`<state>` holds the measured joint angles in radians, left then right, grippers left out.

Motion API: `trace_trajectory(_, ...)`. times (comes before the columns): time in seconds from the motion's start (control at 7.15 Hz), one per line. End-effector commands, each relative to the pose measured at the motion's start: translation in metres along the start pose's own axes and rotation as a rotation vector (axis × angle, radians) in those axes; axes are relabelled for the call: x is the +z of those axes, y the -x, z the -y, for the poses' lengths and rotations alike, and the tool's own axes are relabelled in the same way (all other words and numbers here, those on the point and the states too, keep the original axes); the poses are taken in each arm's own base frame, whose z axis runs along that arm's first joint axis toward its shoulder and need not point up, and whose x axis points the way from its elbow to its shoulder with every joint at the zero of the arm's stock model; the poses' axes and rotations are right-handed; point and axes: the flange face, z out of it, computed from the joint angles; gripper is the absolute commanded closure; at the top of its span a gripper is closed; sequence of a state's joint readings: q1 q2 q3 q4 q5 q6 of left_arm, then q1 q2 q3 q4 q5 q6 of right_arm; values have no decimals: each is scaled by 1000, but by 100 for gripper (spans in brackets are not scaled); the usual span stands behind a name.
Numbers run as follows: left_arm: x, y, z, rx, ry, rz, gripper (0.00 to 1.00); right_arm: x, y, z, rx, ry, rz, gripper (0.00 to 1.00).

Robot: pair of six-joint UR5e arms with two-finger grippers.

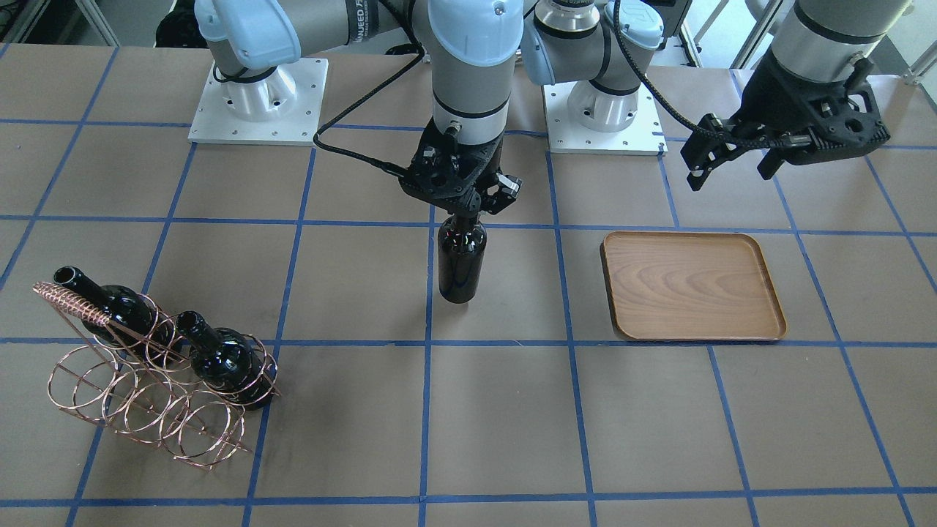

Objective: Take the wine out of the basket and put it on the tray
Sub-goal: 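Carry the bottle toward the table center and lower it upright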

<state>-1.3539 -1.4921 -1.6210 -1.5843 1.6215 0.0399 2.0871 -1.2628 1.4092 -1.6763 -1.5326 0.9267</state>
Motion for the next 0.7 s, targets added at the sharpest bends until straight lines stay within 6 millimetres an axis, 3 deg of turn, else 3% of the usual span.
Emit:
trace_trajectory(0.0, 1, 0, 0, 1, 3, 0, 0, 8, 7, -5, 7, 3, -7, 91)
trace_trajectory(0.14, 4, 0, -1, 0, 9, 0, 0, 10, 8, -5, 22, 1, 0, 87)
trace_trajectory(0.56, 4, -1, -1, 1, 10, -1, 0, 14, 9, -3, 10, 1, -10, 62)
